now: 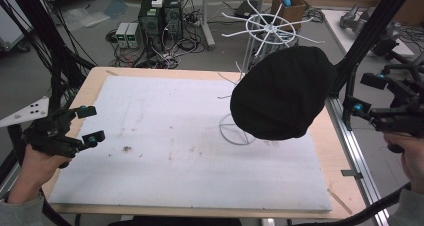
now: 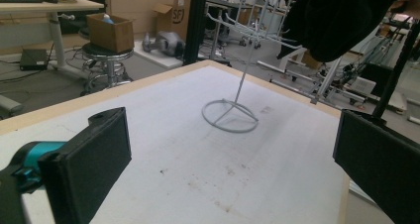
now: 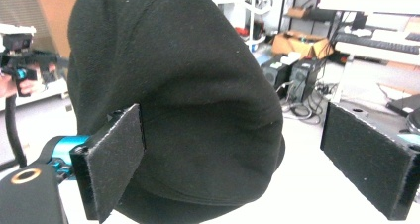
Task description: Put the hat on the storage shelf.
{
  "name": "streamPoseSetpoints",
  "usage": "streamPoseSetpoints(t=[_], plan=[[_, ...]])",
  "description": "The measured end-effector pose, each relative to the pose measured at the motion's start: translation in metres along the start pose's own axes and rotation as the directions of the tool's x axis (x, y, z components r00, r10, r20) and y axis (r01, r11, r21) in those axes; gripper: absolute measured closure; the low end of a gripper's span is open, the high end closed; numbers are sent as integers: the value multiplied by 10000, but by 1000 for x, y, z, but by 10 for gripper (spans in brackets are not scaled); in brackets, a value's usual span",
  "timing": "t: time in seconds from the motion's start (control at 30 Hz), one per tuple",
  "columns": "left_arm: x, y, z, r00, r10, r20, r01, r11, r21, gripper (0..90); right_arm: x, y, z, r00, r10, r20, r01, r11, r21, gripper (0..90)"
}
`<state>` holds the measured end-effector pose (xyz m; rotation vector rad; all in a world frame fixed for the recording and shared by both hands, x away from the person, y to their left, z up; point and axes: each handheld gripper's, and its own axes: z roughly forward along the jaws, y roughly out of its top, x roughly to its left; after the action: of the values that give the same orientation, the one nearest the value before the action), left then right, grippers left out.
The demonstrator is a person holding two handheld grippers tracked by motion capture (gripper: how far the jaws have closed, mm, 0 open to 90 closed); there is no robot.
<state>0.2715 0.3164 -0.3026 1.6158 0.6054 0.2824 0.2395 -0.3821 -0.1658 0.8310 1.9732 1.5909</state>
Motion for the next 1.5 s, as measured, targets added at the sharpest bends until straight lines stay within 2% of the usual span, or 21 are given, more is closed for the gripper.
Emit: streamPoseSetpoints(t=[0.2,0.27,0.5,0.6,0.8,0.9,1.17,1.33,1.43,1.47,1.5], plan=[[0,0,2,10000,8,31,-8,10000,4,17,6,-16,-4,9998,150,94,-150,9999,15,92],[0,0,4,10000,9,59,-9,10000,16,17,9,-21,-6,9995,176,272,-176,9998,21,92],[0,0,8,9999,32,133,-33,10000,47,17,20,-40,-16,9968,652,459,-627,9966,-528,92],[1,1,10,9998,39,171,-40,10000,53,17,22,-45,-15,9959,697,581,-667,9964,-516,92],[3,3,13,9997,41,253,-41,10000,16,17,30,-58,-7,9942,780,738,-746,9961,-478,92],[4,4,15,9995,58,302,-59,10000,14,17,33,-65,-3,9921,874,903,-820,9947,-622,92],[3,6,18,9992,174,373,-175,9998,19,17,33,-87,6,9877,1132,1081,-1045,9911,-824,92],[0,6,20,9989,306,346,-309,9995,73,17,31,-92,14,9839,1247,1284,-1192,9916,-497,92],[-1,6,20,9983,427,392,-430,9990,69,17,32,-89,16,9898,1094,914,-1039,9926,-626,92],[-2,6,21,9981,463,406,-465,9989,48,17,35,-87,18,9928,977,688,-945,9943,-484,92],[-3,6,21,9976,526,455,-529,9986,60,17,35,-87,18,9928,977,688,-945,9943,-484,92]])
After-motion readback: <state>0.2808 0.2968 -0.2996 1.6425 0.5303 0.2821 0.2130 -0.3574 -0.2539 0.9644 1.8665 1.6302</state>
